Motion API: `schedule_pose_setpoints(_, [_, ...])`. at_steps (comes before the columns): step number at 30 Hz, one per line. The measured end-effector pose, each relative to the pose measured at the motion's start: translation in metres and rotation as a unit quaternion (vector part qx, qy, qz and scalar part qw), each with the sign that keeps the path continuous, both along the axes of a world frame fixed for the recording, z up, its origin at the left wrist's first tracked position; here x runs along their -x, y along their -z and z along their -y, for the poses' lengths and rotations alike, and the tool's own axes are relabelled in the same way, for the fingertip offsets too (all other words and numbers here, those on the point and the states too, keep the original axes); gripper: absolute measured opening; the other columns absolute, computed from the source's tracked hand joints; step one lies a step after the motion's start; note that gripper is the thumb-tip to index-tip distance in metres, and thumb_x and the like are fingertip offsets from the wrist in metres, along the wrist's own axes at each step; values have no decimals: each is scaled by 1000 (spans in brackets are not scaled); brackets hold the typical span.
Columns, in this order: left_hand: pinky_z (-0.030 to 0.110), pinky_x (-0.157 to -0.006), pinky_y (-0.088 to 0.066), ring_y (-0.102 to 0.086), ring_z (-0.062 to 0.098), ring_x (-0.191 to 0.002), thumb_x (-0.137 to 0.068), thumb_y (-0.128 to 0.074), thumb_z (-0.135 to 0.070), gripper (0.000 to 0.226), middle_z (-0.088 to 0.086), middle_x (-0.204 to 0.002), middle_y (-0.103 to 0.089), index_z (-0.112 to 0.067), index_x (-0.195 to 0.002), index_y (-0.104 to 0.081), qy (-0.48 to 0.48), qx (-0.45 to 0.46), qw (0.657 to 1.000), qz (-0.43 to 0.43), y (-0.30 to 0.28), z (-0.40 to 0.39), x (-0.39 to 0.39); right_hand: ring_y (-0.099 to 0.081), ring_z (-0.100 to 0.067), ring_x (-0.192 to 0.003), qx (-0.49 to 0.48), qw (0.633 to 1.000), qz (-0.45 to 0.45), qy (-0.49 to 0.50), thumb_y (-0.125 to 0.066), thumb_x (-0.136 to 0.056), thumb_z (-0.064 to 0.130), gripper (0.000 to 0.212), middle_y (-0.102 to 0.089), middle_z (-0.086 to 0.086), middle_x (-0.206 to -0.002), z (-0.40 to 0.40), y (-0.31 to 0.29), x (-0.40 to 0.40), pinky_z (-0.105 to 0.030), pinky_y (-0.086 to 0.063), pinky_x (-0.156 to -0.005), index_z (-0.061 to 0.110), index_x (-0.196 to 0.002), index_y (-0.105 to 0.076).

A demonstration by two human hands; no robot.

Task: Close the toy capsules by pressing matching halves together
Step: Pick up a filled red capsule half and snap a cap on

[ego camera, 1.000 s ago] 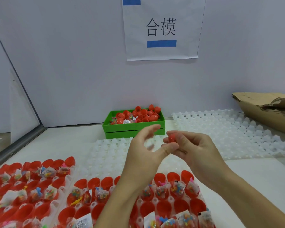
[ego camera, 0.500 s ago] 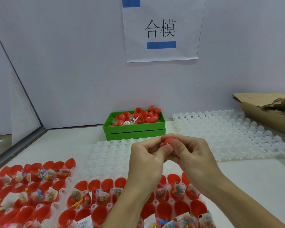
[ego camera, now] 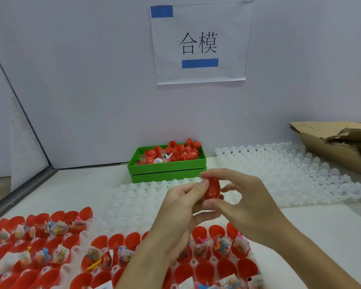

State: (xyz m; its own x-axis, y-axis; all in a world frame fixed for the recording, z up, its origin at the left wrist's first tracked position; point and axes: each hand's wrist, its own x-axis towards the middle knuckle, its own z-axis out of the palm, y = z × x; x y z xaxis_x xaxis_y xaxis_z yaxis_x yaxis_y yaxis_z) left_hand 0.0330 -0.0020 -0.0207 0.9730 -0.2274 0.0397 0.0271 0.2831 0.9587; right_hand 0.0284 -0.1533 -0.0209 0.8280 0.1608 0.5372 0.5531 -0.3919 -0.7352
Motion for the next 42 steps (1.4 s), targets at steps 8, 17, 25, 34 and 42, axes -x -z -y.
schedule_pose_setpoints(8, [22, -68, -58, -73, 15, -80, -72, -81, -32, 28, 0, -84, -75, -16, -93, -71, -134, -110, 979, 108, 3, -2, 0, -65, -1, -101, -33, 999, 1, 8, -76, -80, 24, 43, -69, 22, -104, 3, 1, -3, -17, -55, -80, 38, -118, -62])
schedule_pose_setpoints(17, [11, -71, -53, -61, 2, -91, -73, -86, -19, 33, -14, -90, -61, -29, -93, -63, -221, -312, 868, 317, 7, 3, 4, -73, -10, -84, -197, 975, -103, 9, -69, -88, 11, 14, -76, 7, -88, -3, 12, -10, -21, -59, -71, 19, -97, -76])
schedule_pose_setpoints(25, [22, -80, -56, -70, 7, -91, -83, -77, -26, 17, -12, -90, -75, -27, -99, -72, -136, -194, 951, 197, 1, -2, 4, -73, -9, -87, -255, 961, -106, -3, -66, -88, 3, 22, -76, 10, -90, -2, 8, -10, -15, -56, -64, 21, -97, -75])
schedule_pose_setpoints(34, [11, -72, -54, -68, 0, -84, -75, -85, -15, 28, -17, -84, -70, -26, -90, -64, -225, -239, 907, 265, 5, 0, 3, -74, -9, -84, -215, 972, -91, -21, -68, -88, 7, 24, -77, 12, -91, -12, 7, -3, -18, -57, -65, 28, -98, -73])
schedule_pose_setpoints(42, [14, -78, -53, -63, 4, -92, -75, -85, -27, 29, -16, -91, -66, -27, -94, -64, -209, -340, 861, 315, 5, 1, 5, -73, -5, -85, -184, 980, -68, -13, -65, -89, 0, 37, -77, 14, -88, -13, 8, -1, -13, -55, -72, 36, -91, -72])
